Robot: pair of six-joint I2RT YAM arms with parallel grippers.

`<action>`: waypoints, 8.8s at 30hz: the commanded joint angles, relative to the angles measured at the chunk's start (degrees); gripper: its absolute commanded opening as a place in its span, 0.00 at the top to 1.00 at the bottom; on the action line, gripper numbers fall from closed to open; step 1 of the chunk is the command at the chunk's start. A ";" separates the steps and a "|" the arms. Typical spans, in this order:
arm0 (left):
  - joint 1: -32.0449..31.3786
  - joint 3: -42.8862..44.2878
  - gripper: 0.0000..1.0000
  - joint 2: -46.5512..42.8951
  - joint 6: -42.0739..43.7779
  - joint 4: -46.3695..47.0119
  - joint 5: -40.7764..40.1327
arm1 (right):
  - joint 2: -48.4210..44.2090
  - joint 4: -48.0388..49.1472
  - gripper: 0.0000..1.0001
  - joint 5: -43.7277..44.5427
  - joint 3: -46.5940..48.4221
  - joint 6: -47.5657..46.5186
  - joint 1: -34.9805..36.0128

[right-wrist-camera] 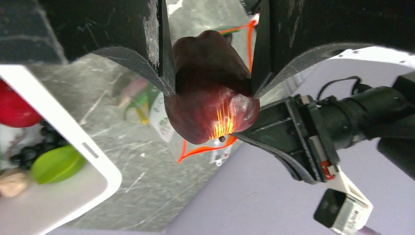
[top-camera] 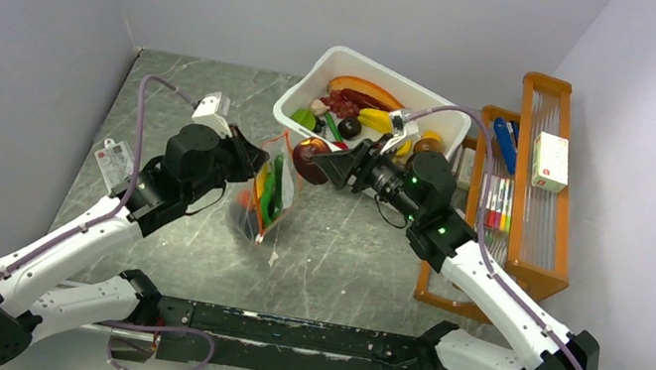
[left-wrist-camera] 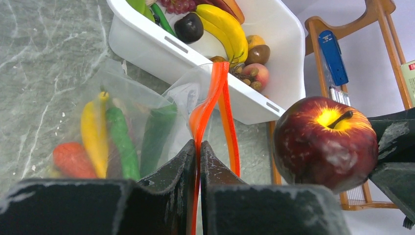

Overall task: Place the food in the zip-top bag and seal the zipper
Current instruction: Place the fake fruit in the zipper food storage bag, then zip the zipper food storage bag.

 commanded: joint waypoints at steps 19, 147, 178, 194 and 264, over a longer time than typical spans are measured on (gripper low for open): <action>0.29 -2.60 0.93 -4.39 -2.07 3.49 0.84 | 7.72 -2.41 0.63 14.35 1.40 16.42 11.43; 0.29 6.74 0.37 1.01 93.54 -15.77 55.80 | 2.57 -13.39 1.00 -20.16 -2.61 -73.52 12.62; 0.29 15.19 0.93 9.55 98.90 -25.76 63.71 | 2.85 -9.02 1.00 -18.89 -5.00 -71.18 12.59; 0.32 12.33 0.93 7.24 93.64 -19.56 62.09 | 3.12 9.94 0.66 -16.93 -11.35 -58.26 12.60; 0.32 10.67 0.61 3.81 85.47 -17.47 58.63 | 4.64 17.25 1.00 -19.83 -11.91 -51.31 11.45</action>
